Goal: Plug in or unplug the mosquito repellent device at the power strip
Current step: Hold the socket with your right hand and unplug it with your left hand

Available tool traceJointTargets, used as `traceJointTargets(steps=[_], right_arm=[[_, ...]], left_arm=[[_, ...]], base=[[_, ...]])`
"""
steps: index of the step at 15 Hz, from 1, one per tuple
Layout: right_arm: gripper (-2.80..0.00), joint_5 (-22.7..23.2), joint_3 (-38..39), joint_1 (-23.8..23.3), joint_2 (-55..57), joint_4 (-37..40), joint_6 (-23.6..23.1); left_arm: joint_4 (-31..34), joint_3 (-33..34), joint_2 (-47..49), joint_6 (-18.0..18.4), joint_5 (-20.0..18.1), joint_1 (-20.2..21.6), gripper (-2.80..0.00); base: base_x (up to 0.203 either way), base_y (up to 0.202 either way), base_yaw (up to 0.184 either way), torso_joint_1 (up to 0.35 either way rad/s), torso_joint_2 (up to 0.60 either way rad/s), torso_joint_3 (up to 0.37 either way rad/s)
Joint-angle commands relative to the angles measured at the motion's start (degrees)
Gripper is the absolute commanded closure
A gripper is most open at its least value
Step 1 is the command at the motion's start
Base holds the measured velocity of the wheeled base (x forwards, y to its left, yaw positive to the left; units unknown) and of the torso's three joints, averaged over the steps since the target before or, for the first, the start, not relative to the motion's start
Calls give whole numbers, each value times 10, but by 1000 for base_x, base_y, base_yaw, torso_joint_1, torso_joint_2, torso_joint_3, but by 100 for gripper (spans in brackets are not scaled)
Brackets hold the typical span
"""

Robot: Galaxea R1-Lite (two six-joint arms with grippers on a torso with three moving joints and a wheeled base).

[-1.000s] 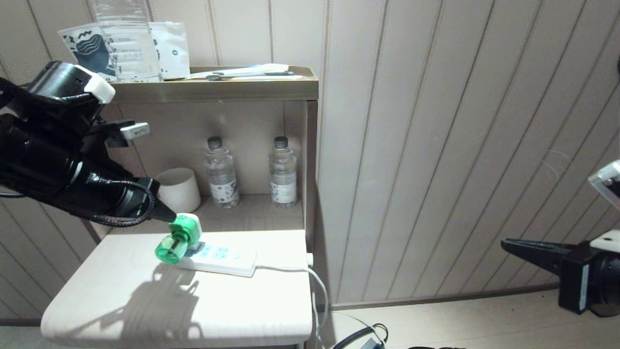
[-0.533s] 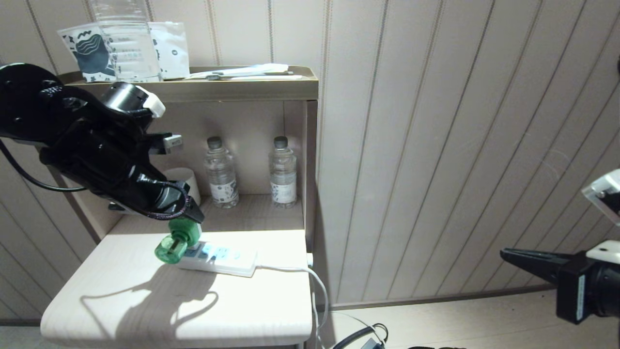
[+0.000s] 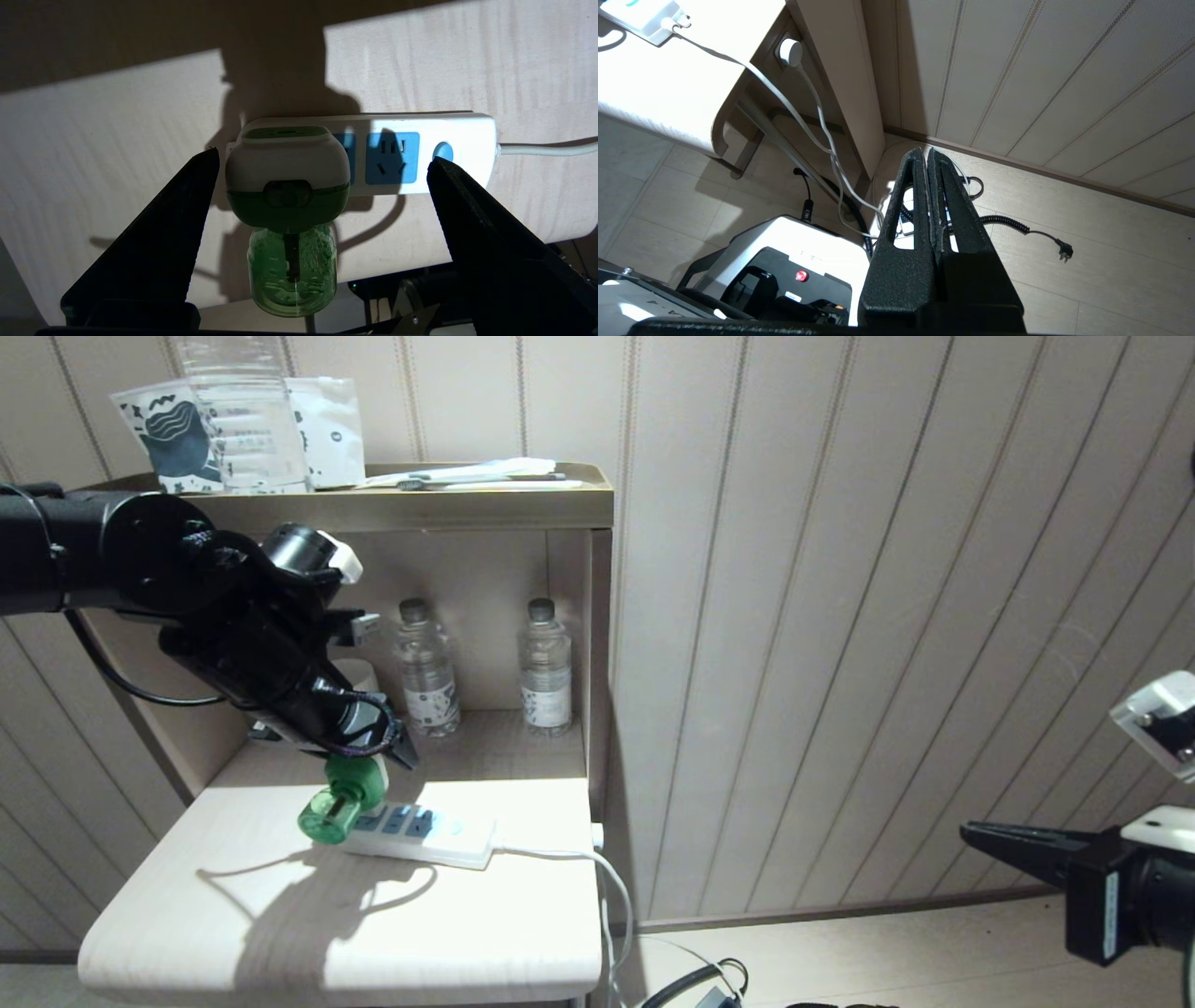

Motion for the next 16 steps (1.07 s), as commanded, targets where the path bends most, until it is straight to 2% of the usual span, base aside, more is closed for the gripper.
traceJointTargets(steps=[1,8,13,16], right_arm=[[0,0,-1,0,4,0,0],[0,1,-1,0,16,-2,0],[0,1,0,0,32,-15,0],[0,1,0,0,38,-15,0]], left_arm=[[2,0,13,0,0,0,-280],[1,-8,38,2,1,1,-280],[13,-26,56,36,3,6,-280],[23,-53,83,39,35,9,-280]], base=[[0,0,0,0,0,0],[0,0,0,0,0,0],[0,0,0,0,0,0],[0,0,0,0,0,0]])
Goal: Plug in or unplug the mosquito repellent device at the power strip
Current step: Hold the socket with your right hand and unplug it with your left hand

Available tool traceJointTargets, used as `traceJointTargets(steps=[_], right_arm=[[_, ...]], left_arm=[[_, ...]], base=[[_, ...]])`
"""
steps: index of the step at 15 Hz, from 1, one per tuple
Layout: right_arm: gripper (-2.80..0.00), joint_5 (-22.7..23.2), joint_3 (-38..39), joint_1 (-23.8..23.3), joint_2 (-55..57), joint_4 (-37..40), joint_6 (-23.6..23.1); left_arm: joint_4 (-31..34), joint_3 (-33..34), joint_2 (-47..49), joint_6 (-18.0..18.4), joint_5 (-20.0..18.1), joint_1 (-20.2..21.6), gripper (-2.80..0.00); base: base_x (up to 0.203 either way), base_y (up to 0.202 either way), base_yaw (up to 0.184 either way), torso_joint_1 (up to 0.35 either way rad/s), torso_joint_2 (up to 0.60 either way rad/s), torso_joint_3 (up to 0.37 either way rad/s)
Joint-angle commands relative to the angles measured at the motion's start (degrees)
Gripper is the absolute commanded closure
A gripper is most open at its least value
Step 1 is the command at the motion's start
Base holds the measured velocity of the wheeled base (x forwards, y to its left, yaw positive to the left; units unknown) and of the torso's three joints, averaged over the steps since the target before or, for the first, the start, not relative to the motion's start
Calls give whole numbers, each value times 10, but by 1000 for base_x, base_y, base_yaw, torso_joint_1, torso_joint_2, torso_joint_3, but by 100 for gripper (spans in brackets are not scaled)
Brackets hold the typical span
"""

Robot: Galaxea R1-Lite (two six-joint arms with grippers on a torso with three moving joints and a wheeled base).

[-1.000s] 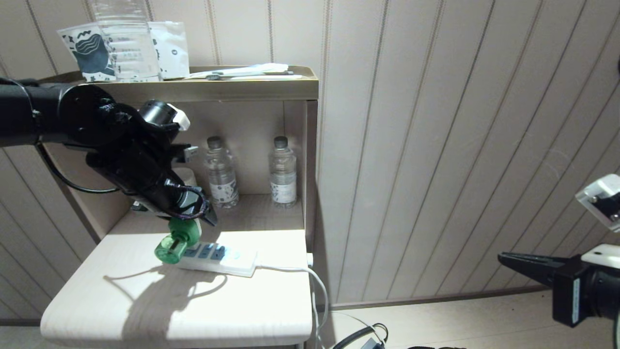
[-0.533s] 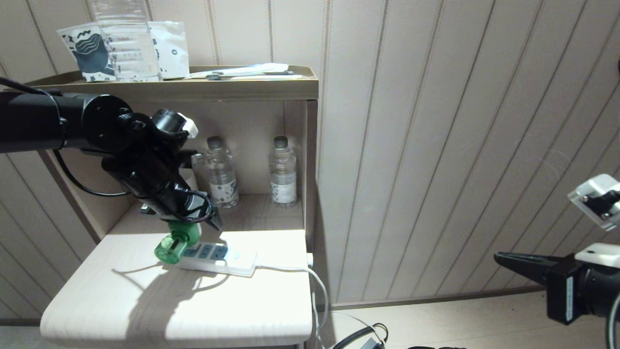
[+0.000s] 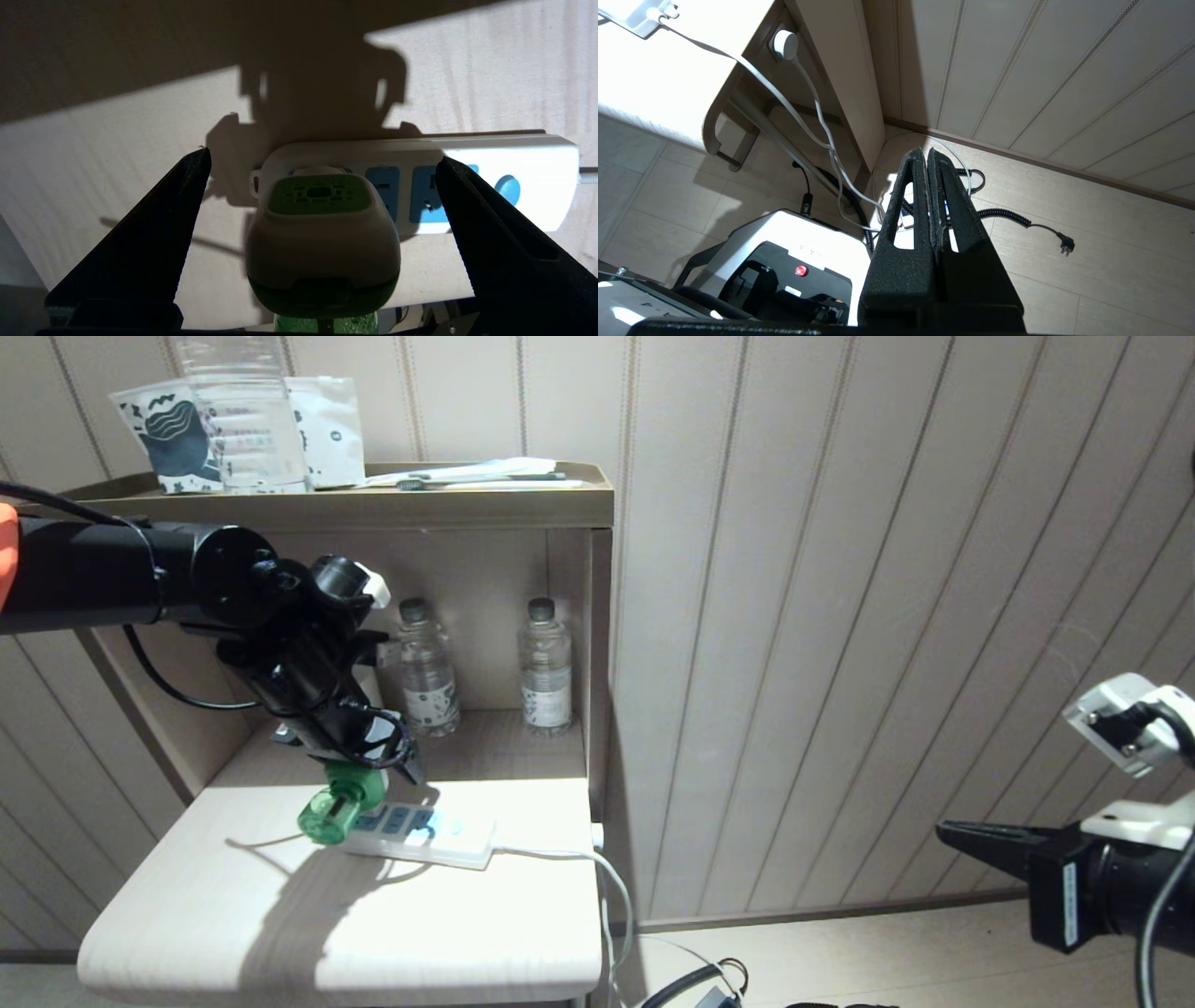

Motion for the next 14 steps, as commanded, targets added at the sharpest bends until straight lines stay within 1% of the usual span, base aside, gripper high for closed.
traceJointTargets(steps=[1,3,6,8,10,14], right_arm=[[0,0,1,0,6,0,0],[0,0,0,0,9,0,0],[0,1,0,0,15,-1,1],[0,0,0,0,19,-1,1],[0,0,0,1,19,-1,1],[0,0,0,1,18,-1,1]], left_arm=[[6,-13,20,2,3,1,-280],[30,-43,34,5,15,1,-280],[94,-85,44,10,17,1,-280],[102,-85,42,9,14,1,-280],[102,-75,41,7,12,1,-280],[102,-75,43,8,12,1,-280]], base=[[0,0,0,0,0,0],[0,0,0,0,0,0],[0,0,0,0,0,0],[0,0,0,0,0,0],[0,0,0,0,0,0],[0,0,0,0,0,0]])
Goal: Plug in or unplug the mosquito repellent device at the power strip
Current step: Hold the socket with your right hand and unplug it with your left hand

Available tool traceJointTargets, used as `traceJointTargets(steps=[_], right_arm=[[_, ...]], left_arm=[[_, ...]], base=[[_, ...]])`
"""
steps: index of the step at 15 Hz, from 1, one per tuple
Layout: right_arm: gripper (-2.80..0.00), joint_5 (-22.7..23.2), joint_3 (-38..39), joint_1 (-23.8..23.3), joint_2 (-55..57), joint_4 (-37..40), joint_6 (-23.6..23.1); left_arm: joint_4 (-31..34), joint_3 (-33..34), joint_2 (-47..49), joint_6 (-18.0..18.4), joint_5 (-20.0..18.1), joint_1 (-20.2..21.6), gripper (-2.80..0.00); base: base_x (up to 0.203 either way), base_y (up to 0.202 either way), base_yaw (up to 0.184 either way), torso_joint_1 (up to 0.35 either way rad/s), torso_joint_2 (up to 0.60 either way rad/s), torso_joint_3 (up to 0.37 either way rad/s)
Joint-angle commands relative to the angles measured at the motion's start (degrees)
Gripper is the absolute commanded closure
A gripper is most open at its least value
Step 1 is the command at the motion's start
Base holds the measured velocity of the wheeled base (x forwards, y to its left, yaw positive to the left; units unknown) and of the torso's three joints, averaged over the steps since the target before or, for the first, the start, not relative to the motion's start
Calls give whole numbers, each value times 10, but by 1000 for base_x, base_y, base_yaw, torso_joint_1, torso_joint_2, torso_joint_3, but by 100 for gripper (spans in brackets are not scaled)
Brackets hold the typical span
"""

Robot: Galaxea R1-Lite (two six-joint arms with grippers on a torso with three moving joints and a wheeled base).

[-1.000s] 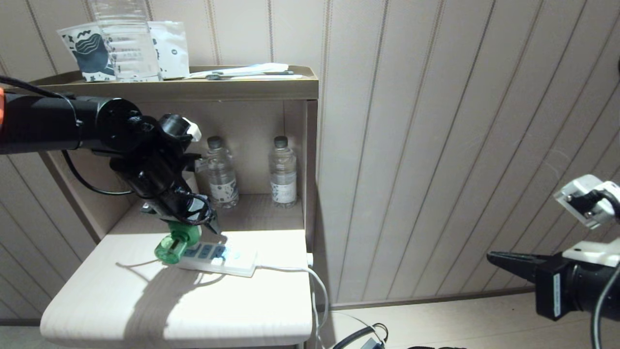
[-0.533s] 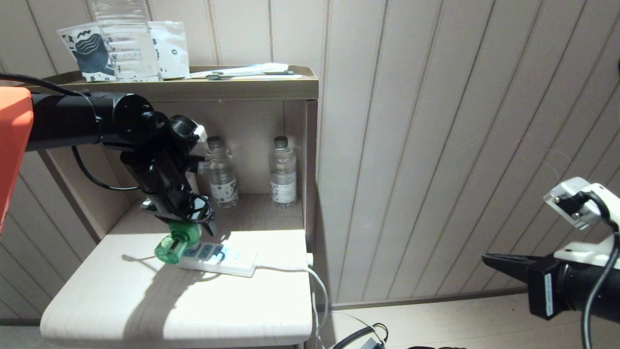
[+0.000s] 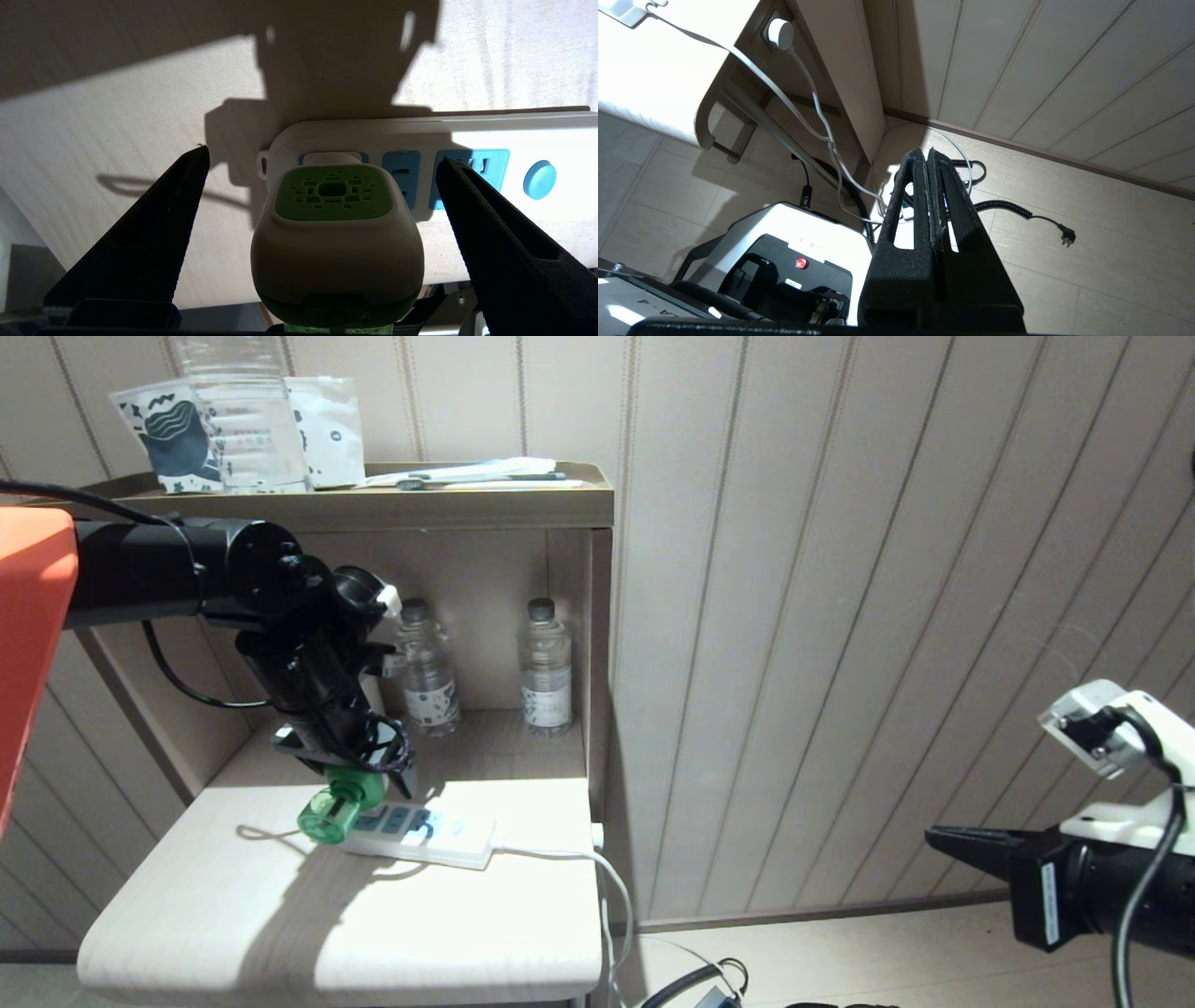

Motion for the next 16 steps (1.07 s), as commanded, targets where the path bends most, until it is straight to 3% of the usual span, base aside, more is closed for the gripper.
traceJointTargets(steps=[1,2,11,16], right_arm=[[0,0,-1,-1,0,0,-1],[0,0,-1,0,-1,0,-1],[0,0,-1,3,24,-3,1],[0,-28,-10,81,131,-104,26]], left_arm=[[4,0,-2,-1,1,0,-280],[4,1,-3,0,1,0,0],[22,14,-3,-2,-1,-1,0],[33,21,-7,-7,-5,-25,0]], base=[[0,0,0,0,0,0],[0,0,0,0,0,0],[0,0,0,0,0,0],[0,0,0,0,0,0]])
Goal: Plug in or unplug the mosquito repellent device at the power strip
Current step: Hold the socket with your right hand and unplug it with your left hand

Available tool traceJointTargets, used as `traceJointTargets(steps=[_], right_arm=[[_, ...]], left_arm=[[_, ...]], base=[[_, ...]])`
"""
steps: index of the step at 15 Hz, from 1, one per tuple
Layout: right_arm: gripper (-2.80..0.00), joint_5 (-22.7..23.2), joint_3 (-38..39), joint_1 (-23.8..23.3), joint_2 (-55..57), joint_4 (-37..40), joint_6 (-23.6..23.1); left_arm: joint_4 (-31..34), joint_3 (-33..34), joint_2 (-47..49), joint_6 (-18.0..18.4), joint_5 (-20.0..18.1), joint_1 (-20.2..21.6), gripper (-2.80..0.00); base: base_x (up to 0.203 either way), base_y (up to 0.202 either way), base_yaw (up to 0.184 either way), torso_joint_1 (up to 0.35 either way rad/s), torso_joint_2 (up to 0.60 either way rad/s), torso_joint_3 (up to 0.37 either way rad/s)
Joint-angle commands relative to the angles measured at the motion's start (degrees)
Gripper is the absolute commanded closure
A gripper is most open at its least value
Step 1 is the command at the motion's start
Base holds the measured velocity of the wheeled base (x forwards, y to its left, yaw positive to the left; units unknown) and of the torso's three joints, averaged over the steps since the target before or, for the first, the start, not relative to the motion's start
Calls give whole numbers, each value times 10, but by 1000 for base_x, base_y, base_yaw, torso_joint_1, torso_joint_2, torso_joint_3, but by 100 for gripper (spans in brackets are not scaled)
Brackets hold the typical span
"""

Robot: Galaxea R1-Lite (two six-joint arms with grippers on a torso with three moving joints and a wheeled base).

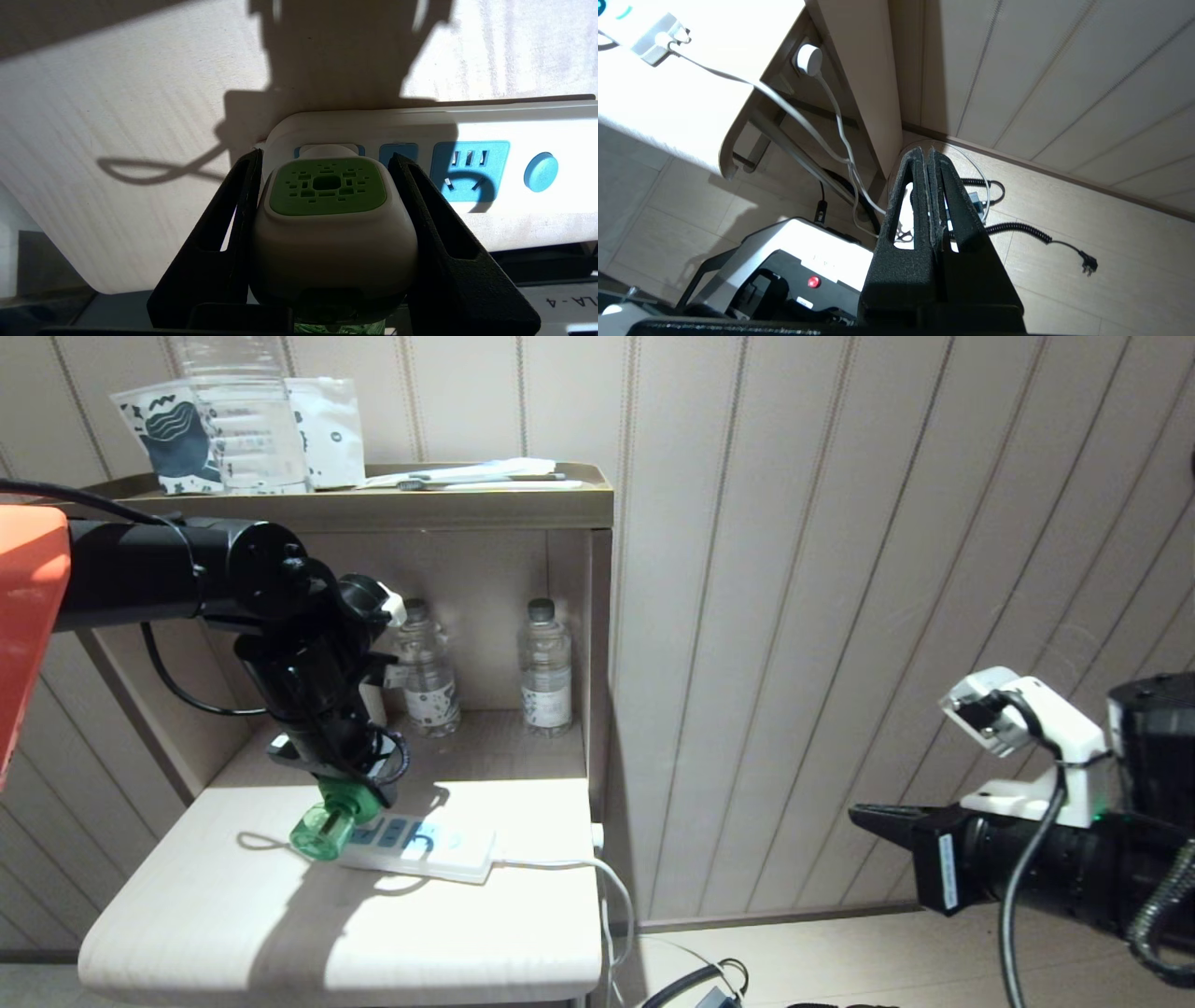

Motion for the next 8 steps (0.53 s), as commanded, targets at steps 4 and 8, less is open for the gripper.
traceJointTargets(steps=[4,8], right_arm=[[0,-78,-12,96,160,-111,10],[0,-124,-64,136,244,-179,7]], left_arm=[[7,3,-5,-17,-1,-23,0],[16,3,-11,-25,-1,-28,0]], base=[[0,0,0,0,0,0],[0,0,0,0,0,0]])
